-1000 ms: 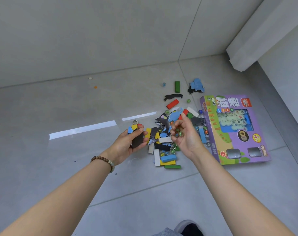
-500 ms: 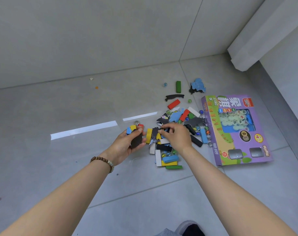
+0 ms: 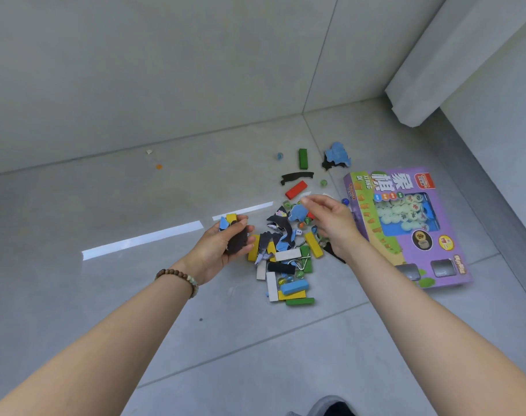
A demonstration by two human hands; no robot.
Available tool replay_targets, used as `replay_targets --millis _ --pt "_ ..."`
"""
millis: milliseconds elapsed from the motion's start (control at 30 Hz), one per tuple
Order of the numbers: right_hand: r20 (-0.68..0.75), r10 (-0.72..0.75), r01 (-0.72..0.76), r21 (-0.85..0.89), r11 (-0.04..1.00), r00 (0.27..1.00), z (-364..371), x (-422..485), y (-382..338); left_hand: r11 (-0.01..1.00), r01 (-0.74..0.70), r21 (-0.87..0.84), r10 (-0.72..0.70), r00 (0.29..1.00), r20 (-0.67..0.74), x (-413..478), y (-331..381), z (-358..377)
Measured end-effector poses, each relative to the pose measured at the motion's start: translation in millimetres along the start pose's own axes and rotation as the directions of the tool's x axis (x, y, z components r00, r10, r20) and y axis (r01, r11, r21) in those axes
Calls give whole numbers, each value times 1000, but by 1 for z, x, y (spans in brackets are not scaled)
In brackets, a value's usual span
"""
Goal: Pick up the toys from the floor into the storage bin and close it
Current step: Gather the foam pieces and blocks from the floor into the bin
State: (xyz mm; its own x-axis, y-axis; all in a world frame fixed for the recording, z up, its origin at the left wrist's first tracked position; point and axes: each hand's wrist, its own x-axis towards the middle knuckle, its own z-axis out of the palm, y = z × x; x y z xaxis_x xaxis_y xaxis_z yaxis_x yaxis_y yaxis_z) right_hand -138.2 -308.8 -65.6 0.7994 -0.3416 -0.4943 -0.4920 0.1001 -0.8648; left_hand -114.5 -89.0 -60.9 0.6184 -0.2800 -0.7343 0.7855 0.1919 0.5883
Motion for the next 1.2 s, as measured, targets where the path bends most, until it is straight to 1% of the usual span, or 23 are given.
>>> replay_targets --millis 100,200,233,300,433,600,833,1000,1067,1133,1200 --pt "-11 -102 96 -270 958 995 17 20 -4 1000 -4 11 4 1000 -5 4 9 2" --pt "9 -113 101 -515 851 994 28 35 0 1000 -7 28 7 1000 -6 10 16 0" --pt "8 -119 101 -581 808 993 30 38 1 999 -7 34 7 1000 -6 11 19 -1" --pt "1 -127 98 -647 756 992 33 42 2 999 -7 49 7 1000 -8 17 25 -2" --pt "-19 -150 97 -678 729 989 37 45 4 997 -9 79 10 1000 -8 28 38 -5" --pt "9 -220 174 -646 743 975 30 49 16 988 -29 152 24 999 37 40 51 -11" --pt "-18 -264 194 -628 753 964 24 49 27 990 -27 137 22 999 31 51 55 -8" --pt "-1 -277 207 -665 718 961 26 50 25 992 -22 126 17 999 36 54 56 -6" --pt "-10 -277 207 -641 739 961 26 49 24 992 -22 127 19 999 31 56 56 -6" --pt "-36 -284 213 -571 793 958 25 51 25 991 -24 132 20 999 29 57 56 -7" --pt "-36 -296 227 -557 799 955 24 52 26 991 -23 132 20 1000 22 58 56 -8"
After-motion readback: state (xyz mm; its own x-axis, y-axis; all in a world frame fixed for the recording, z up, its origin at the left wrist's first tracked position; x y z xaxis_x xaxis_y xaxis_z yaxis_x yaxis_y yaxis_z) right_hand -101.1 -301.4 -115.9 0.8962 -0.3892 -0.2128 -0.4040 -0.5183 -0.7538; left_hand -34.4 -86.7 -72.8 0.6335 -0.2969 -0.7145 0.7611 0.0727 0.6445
